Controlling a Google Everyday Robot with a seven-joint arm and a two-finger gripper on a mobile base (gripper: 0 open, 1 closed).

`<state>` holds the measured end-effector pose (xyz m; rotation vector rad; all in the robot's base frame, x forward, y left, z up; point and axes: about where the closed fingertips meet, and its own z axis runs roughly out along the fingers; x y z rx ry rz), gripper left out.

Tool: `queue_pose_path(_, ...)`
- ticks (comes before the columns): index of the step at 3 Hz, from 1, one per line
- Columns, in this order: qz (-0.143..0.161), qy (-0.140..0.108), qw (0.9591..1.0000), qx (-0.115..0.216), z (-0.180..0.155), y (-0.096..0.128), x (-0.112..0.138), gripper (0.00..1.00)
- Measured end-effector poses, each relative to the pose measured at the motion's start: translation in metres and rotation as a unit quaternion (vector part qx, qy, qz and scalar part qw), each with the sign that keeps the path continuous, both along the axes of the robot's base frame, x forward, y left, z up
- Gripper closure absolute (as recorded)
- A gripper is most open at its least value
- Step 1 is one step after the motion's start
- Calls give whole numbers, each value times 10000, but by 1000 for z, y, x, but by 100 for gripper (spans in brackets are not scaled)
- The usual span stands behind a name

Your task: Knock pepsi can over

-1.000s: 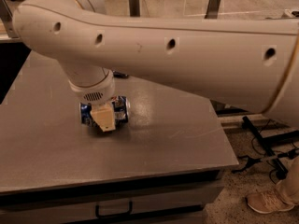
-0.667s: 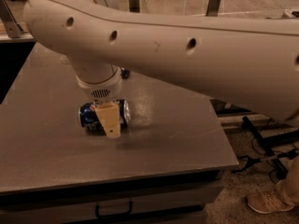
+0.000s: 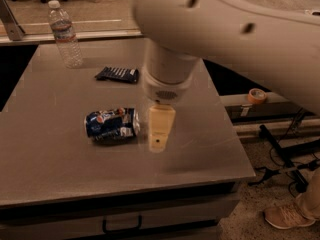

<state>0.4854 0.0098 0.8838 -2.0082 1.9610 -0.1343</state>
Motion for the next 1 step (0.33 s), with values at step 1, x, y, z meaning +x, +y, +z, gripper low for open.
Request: queue_pose_path(1,-564,-297,9943,858,12,-52,-25,0)
